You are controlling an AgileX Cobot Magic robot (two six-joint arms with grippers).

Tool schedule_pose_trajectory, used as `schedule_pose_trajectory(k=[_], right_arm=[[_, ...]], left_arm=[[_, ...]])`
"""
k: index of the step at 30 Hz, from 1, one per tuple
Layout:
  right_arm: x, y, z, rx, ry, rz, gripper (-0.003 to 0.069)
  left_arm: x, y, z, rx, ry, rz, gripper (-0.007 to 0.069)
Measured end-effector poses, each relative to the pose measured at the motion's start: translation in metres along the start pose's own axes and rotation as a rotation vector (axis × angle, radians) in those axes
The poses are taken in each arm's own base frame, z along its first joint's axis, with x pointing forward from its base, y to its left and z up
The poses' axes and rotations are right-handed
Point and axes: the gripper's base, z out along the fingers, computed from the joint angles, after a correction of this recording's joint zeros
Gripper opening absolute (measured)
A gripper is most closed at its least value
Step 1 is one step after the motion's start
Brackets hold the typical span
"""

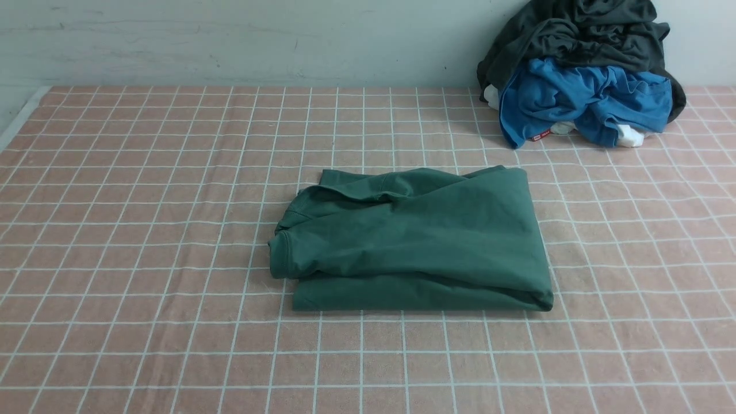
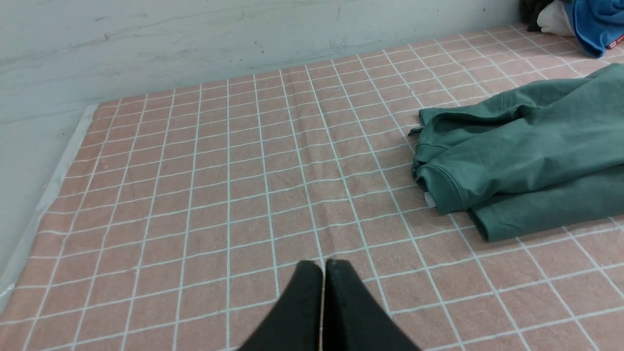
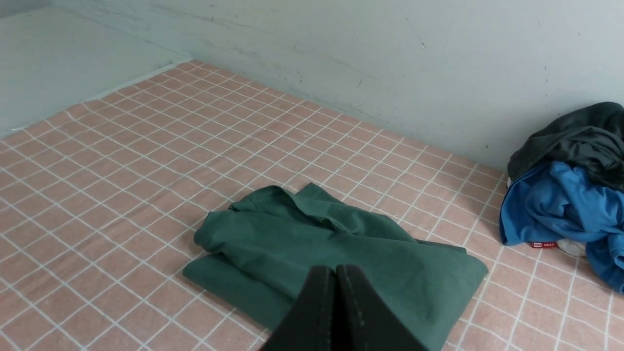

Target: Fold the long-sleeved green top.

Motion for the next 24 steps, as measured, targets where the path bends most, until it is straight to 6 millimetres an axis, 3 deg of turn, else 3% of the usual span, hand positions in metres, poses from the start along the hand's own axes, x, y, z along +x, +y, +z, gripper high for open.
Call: schedule_pose_trajectory(k=[5,9,15,21,24], right_arm=[[0.003,-0.001,0.003,0.004,-0.007,0.003,-0.0014],[0.023,-0.003,0.013,0.034,-0.065,0.013,-0.0014],[0.098,-0.014,0.016,0.198,-0.23,0.082,-0.0014],[0.175,-0.024,0.012,0.426,-0.197,0.168,-0.0014],[0.197,-0.025,0.009,0.509,-0.182,0.18,-0.0014]], left_arm=[[0.0,0.0,0.0,0.0,0.0,0.0,-0.0004],[0.0,0.0,0.0,0.0,0.0,0.0,-0.0004],[0.0,0.0,0.0,0.0,0.0,0.0,-0.0004],[0.0,0.0,0.0,0.0,0.0,0.0,-0.0004],[0.0,0.0,0.0,0.0,0.0,0.0,-0.0004]])
